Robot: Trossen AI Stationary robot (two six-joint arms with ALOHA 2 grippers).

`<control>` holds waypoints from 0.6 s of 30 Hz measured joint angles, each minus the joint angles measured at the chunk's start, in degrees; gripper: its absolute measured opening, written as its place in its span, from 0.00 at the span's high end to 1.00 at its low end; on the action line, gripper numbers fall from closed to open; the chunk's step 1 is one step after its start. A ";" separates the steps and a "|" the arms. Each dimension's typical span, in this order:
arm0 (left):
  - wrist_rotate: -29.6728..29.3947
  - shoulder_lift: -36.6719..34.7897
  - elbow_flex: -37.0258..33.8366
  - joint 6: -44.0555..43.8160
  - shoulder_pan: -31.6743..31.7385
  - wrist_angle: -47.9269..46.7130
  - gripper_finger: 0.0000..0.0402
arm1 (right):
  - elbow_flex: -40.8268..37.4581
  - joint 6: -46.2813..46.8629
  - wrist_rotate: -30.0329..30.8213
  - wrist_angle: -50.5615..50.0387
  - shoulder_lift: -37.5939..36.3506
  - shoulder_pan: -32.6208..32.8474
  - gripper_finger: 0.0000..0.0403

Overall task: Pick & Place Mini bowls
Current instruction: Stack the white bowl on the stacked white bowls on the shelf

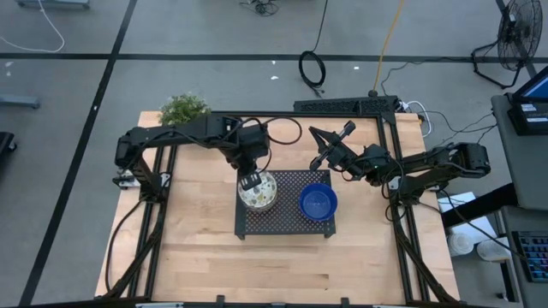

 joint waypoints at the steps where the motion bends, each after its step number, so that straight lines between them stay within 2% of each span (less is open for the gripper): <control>1: 0.30 0.19 0.01 0.07 -0.03 0.09 0.98 | 0.00 0.00 0.00 0.00 0.00 0.00 0.98; 7: 2.29 0.46 0.01 0.31 -0.02 0.00 0.95 | 0.00 0.00 0.00 -0.02 0.00 0.00 0.98; 12: 2.69 0.29 0.00 1.03 0.00 0.05 0.98 | -0.01 0.00 0.00 0.00 0.00 0.00 0.98; 18: 2.83 -0.20 -0.02 1.01 -0.03 0.05 0.94 | 0.00 0.00 0.00 0.00 0.00 0.00 0.98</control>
